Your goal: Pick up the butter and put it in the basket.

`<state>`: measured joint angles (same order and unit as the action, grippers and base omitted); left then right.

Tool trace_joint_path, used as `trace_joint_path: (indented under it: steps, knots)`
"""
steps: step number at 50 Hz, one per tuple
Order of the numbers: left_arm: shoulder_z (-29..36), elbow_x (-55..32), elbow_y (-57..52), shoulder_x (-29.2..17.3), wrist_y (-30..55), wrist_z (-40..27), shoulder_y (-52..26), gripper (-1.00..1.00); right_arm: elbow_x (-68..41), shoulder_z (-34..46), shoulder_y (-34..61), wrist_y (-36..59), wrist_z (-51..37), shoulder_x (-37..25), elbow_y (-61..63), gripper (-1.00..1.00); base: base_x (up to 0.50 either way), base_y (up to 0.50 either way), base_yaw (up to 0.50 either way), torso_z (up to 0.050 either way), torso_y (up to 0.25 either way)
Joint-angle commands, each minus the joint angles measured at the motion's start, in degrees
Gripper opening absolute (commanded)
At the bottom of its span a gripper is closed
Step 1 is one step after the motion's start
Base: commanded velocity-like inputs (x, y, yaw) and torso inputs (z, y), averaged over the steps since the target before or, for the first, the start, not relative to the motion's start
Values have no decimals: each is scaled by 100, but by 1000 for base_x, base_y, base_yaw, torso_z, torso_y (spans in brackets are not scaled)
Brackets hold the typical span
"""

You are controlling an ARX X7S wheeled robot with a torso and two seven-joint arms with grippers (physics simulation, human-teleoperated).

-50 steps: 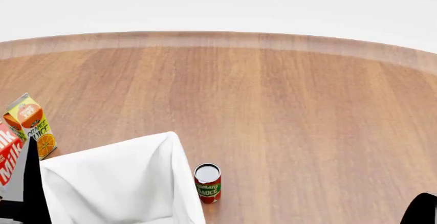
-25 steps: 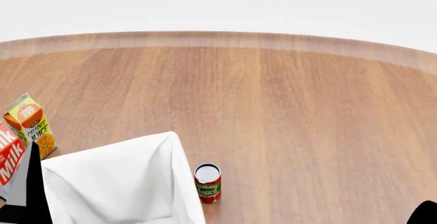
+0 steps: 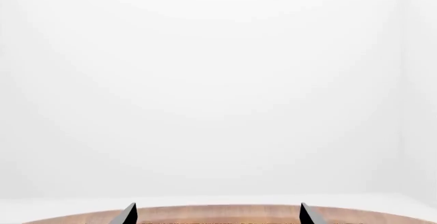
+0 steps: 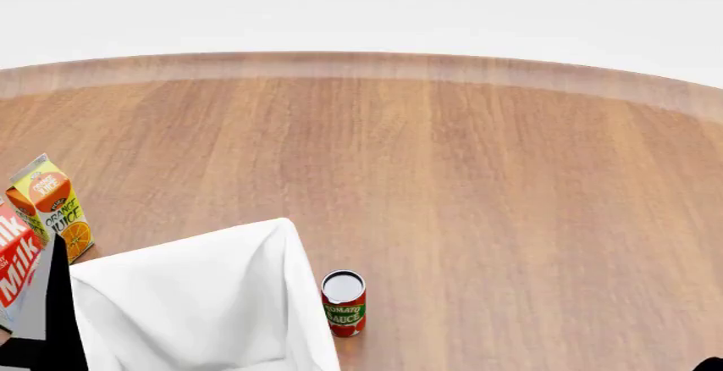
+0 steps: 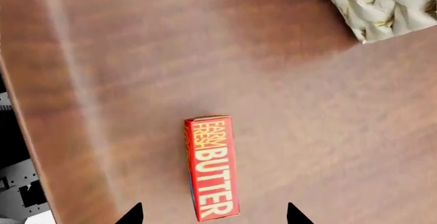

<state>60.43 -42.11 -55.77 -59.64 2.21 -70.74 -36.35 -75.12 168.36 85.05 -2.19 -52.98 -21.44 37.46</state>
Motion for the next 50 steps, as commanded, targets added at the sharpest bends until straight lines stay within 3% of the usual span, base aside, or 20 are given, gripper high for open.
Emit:
trace_joint_path:
  steps: [1,50]
  knots:
    - [47,74,76,31,-29,22,59,100,66,-60,-238,53,229,-51,-446,100,0,0,0,0,0]
    - [154,151,315,222,59,116,128,100,342,-621,-1341,220,833,186,-1950,100,0,0,0,0,0]
